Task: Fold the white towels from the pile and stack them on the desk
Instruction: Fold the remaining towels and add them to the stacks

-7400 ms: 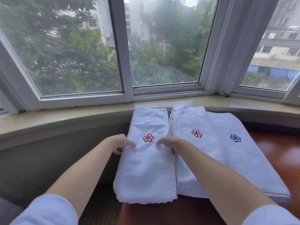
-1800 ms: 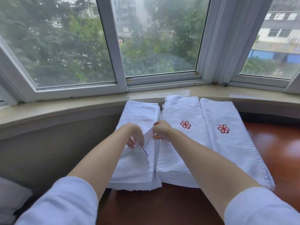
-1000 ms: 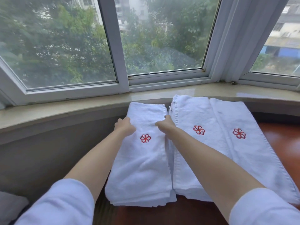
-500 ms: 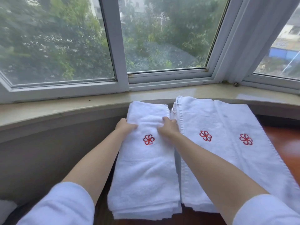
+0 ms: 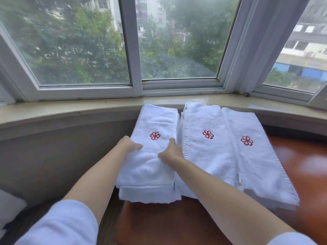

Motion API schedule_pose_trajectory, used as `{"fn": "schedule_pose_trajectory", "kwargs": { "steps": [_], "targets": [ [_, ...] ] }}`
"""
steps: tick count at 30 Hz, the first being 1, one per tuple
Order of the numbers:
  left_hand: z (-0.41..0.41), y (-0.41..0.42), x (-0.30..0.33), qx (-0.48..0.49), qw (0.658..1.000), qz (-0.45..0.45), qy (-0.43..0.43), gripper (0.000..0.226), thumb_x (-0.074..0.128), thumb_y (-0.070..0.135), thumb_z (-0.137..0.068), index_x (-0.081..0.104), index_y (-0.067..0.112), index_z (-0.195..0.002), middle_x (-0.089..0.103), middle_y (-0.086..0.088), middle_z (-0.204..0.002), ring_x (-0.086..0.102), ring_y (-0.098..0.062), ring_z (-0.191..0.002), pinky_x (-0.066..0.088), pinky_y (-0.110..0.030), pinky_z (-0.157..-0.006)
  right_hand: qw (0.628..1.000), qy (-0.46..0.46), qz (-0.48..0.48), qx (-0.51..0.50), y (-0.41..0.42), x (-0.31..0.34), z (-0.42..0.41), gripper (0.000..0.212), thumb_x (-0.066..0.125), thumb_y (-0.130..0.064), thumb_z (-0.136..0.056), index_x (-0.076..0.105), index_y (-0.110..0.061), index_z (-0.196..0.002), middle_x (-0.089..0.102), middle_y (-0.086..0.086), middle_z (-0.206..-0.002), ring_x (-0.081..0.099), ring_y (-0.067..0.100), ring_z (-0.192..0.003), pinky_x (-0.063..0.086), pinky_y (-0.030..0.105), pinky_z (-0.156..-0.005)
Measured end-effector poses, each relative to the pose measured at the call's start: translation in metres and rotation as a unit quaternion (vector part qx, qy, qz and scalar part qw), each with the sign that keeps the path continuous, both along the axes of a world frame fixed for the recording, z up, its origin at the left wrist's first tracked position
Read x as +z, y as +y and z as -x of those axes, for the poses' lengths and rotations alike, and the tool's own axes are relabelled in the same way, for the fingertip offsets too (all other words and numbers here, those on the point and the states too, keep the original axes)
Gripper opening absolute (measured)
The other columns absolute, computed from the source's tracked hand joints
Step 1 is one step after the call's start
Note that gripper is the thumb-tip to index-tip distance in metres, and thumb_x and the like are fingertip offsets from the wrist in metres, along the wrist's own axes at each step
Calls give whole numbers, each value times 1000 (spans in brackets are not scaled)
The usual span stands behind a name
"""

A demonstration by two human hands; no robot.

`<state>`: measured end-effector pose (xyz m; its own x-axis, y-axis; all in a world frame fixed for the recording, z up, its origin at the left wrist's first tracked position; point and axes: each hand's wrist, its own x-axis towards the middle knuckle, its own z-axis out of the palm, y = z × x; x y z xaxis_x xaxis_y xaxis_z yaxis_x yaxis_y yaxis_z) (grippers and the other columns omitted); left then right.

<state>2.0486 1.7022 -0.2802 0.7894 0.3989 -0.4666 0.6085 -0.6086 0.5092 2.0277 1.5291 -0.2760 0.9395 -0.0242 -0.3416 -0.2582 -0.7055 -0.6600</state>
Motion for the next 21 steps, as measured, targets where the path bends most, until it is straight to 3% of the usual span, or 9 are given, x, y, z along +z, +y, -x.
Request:
{"fn": "schedule_pose_trajectory", "kwargs": {
  "steps": [3, 6, 8, 9, 11, 14, 16, 18, 21],
  "targets": [
    [33, -16, 6, 9, 997, -70, 21, 68, 69, 41, -84, 40, 4, -134, 53, -11, -129, 55, -29, -112, 46, -35, -83, 997, 47, -51, 38, -10, 3, 27, 52, 53, -7, -88, 34, -9, -137, 49, 15, -123, 55, 32, -111, 48, 34, -90],
    [62, -40, 9, 35, 989, -143, 28, 65, 65, 34, -87, 35, 8, -139, 45, -12, -136, 44, -32, -124, 44, -41, -98, 976, 137, -149, 84, -27, 11, 54, 43, 52, -4, -88, 44, -4, -130, 51, 12, -92, 60, 26, -63, 55, 32, -59],
    [74, -60, 15, 38, 979, -200, 12, 56, 59, 25, -88, 37, 14, -138, 38, -12, -138, 34, -32, -129, 41, -43, -101, 979, 99, -148, 100, -46, 15, 61, 29, 49, -9, -89, 52, -8, -119, 58, 16, -100, 61, 25, -54, 56, 31, -51],
    [77, -71, 17, 25, 975, -220, -6, 51, 55, 22, -89, 40, 16, -137, 38, -12, -138, 31, -31, -129, 40, -43, -101, 983, 69, -145, 93, -59, 18, 63, 23, 47, -11, -90, 54, -10, -111, 61, 18, -105, 63, 26, -56, 57, 32, -53],
    [79, -92, 18, -13, 971, -234, -54, 43, 48, 17, -90, 47, 18, -133, 41, -12, -137, 33, -31, -129, 41, -41, -100, 992, -14, -107, 72, -88, 19, 58, 25, 46, -15, -89, 60, -8, -109, 65, 16, -107, 68, 29, -79, 57, 34, -71],
    [74, -129, 21, -82, 974, -182, -110, 32, 46, 10, -89, 64, 14, -115, 58, -11, -128, 51, -29, -120, 45, -34, -97, 996, -88, -5, 23, -136, 16, 43, 35, 46, -21, -90, 56, -14, -123, 55, 11, -127, 52, 30, -117, 42, 32, -93],
    [62, -155, 26, -117, 976, -128, -131, 26, 49, 11, -89, 68, 13, -107, 63, -10, -121, 56, -27, -114, 44, -29, -93, 993, -95, 67, -16, -167, 11, 32, 42, 46, -23, -91, 47, -17, -132, 42, 11, -135, 41, 31, -125, 37, 35, -99],
    [45, -179, 27, -146, 975, -82, -147, 27, 56, 16, -89, 65, 14, -114, 61, -9, -124, 55, -25, -115, 43, -27, -93, 986, -89, 137, -43, -193, 2, 22, 45, 46, -28, -92, 41, -19, -136, 36, 10, -138, 35, 31, -127, 35, 37, -101],
    [22, -205, 16, -249, 954, -99, -135, 37, 61, 25, -88, 60, 23, -124, 50, -7, -132, 48, -25, -123, 42, -32, -101, 990, -2, 136, 32, -224, -13, 13, 53, 44, -40, -94, 38, -19, -142, 39, 9, -146, 38, 31, -131, 35, 39, -107]
  ]
}}
